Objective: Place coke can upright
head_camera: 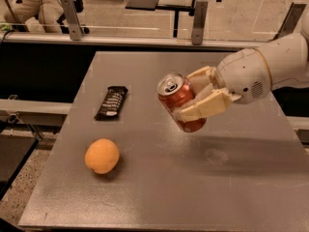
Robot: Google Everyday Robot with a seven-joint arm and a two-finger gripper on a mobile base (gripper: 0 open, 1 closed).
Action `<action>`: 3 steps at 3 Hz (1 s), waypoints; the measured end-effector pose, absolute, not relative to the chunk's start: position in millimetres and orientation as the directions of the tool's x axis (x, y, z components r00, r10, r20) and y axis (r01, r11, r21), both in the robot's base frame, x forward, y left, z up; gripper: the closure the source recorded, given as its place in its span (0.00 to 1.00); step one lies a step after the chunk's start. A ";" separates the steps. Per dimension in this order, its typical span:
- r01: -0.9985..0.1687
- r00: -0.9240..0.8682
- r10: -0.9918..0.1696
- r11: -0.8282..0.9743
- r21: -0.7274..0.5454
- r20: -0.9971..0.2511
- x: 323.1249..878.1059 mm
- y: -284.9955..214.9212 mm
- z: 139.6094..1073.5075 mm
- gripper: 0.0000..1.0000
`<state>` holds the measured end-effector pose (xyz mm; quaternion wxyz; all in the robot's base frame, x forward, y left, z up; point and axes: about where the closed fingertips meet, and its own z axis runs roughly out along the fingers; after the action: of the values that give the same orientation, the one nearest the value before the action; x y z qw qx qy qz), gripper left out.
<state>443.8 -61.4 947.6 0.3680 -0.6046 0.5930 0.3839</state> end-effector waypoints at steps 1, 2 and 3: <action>-0.998 -0.055 -0.344 0.014 0.053 -0.937 448.3 -59.8 937.4 1.00; -0.998 -0.058 -0.270 0.016 0.055 -0.961 453.3 -58.1 927.3 1.00; -0.998 -0.059 -0.206 0.022 0.055 -0.977 459.4 -62.2 914.3 1.00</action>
Offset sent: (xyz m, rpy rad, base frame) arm 0.0176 -0.0009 -0.0351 0.2753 0.0491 -0.0593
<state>459.4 -62.2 914.3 0.4350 -0.5306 0.5674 0.4553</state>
